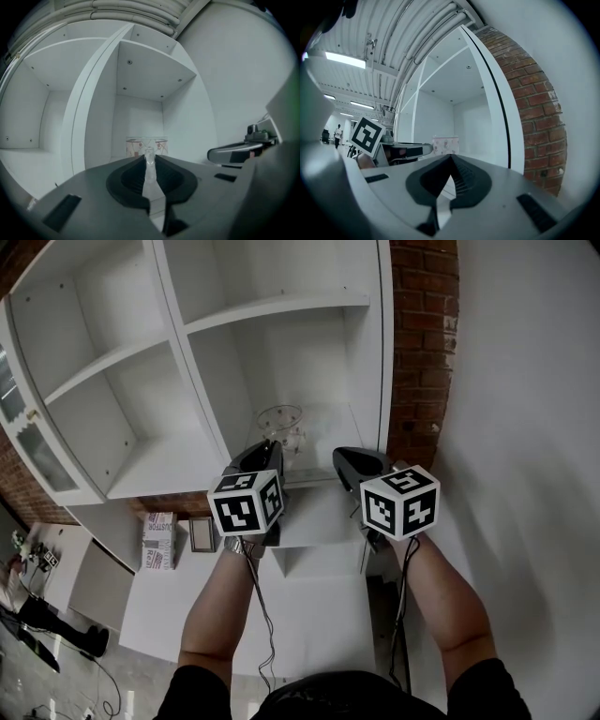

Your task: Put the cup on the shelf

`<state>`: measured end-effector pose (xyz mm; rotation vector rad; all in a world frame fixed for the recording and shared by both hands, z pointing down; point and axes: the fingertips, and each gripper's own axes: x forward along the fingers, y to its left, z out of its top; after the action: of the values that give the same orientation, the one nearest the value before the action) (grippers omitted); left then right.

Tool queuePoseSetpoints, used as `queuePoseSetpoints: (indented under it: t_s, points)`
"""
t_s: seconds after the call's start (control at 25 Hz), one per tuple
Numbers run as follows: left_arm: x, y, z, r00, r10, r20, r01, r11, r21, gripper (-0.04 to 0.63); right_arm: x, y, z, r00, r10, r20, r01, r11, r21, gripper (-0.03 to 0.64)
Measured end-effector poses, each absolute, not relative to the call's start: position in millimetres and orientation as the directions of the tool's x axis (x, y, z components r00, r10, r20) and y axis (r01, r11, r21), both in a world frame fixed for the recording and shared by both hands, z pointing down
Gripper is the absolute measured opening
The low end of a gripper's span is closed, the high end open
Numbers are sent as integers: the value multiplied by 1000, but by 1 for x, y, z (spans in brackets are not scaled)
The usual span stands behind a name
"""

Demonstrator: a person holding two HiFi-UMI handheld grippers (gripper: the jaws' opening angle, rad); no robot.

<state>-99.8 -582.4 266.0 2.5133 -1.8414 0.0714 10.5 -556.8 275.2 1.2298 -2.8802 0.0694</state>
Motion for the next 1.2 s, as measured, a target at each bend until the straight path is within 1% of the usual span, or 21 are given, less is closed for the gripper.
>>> queuePoseSetpoints:
  t_s: [0.48, 0.84, 0.88, 0.92, 0.96, 1.2]
  points:
    - [-99, -594, 266, 248, -966, 69, -967, -252, -40, 37, 9, -556, 283, -694, -719, 37, -720, 693, -41, 0]
    - [-98, -593, 265, 231, -972, 32, -970, -233, -67, 38, 11, -552, 284, -695, -718, 38, -719, 694, -31, 0]
    - [-96, -593, 265, 236, -971, 27, -969, -237, -67, 50, 12, -551, 284, -695, -718, 38, -719, 694, -31, 0]
    - [-95, -592, 265, 242, -970, 21, -968, -242, -66, 92, 13, -550, 284, -694, -719, 38, -720, 693, -31, 0]
    - [-94, -592, 265, 246, -969, 14, -967, -247, -63, 102, 14, -550, 283, -692, -721, 38, -721, 692, -31, 0]
    - [-97, -585, 263, 227, -974, -19, -971, -225, -77, 115, 19, -544, 283, -687, -725, 42, -726, 687, -12, 0]
